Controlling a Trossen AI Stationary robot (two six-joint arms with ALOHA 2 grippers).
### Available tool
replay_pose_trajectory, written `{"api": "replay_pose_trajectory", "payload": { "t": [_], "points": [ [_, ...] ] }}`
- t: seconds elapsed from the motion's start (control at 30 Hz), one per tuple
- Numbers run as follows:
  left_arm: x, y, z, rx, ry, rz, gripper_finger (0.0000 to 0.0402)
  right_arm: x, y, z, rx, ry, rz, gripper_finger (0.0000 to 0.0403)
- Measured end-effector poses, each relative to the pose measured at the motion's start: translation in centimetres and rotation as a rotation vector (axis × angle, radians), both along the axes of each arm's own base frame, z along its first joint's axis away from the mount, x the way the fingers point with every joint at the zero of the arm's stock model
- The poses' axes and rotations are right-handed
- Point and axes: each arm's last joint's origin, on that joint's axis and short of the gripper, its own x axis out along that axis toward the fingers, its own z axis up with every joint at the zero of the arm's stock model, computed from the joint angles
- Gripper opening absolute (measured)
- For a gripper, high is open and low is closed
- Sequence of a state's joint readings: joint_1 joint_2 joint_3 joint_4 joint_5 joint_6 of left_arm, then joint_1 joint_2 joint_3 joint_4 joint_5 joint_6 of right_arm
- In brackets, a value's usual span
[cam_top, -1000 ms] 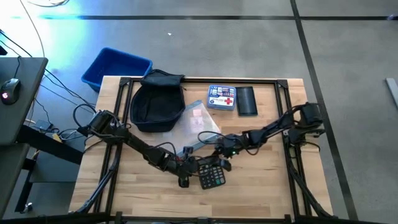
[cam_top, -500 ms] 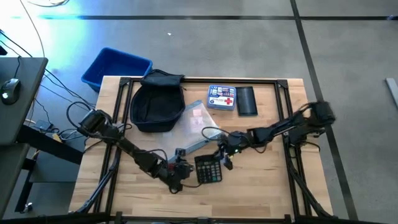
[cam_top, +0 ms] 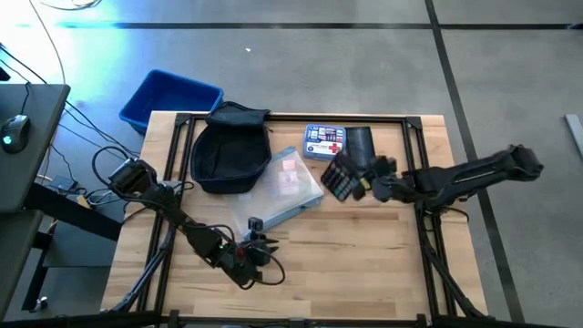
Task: Unpack backpack
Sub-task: Put the black calculator on top of the blue first aid kit
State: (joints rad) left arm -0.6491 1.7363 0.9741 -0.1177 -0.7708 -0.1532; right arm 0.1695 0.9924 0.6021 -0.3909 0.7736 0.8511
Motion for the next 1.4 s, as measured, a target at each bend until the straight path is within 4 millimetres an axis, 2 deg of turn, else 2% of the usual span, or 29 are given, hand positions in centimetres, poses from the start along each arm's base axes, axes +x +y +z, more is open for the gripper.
{"api": "replay_pose_trajectory", "payload": {
  "t": [0.2, 0.33, 0.47, 0.57, 0.73, 0.93, 1.13, 1.3, 1.4],
  "points": [
    [0.0, 0.0, 0.0, -0.001, 0.000, 0.000, 0.0065, 0.5, -2.1, -3.1, 0.016, -0.176, -0.062, 0.0014],
    [0.0, 0.0, 0.0, 0.000, 0.003, 0.000, 0.0065, 0.6, -3.5, -4.8, -0.001, -0.232, -0.091, 0.0014],
    [-0.1, 0.1, -0.1, 0.009, 0.015, 0.000, 0.0065, 0.5, -4.0, -5.5, 0.022, -0.215, -0.046, 0.0014],
    [-0.1, 0.2, -0.2, 0.014, 0.023, 0.002, 0.0065, 0.5, -4.6, -5.1, -0.004, -0.260, -0.104, 0.0014],
    [-0.1, 0.2, -0.2, 0.014, 0.023, 0.003, 0.0065, 0.1, -8.1, -4.4, -0.049, -0.347, -0.277, 0.0014],
    [-0.1, 0.3, -0.2, 0.018, 0.028, 0.007, 0.0065, -0.3, -12.4, -6.0, 0.116, -0.408, -0.286, 0.0014],
    [-0.1, 0.4, -0.3, 0.023, 0.035, 0.007, 0.0065, 1.6, -14.2, -8.1, 0.183, -0.368, -0.273, 0.0028],
    [-0.1, 0.4, -0.3, 0.023, 0.035, 0.008, 0.0065, 4.1, -15.6, -8.3, 0.168, -0.331, -0.253, 0.0032],
    [-0.1, 0.4, -0.3, 0.021, 0.035, 0.009, 0.0065, 4.9, -16.1, -8.0, 0.154, -0.312, -0.233, 0.0033]
  ]
}}
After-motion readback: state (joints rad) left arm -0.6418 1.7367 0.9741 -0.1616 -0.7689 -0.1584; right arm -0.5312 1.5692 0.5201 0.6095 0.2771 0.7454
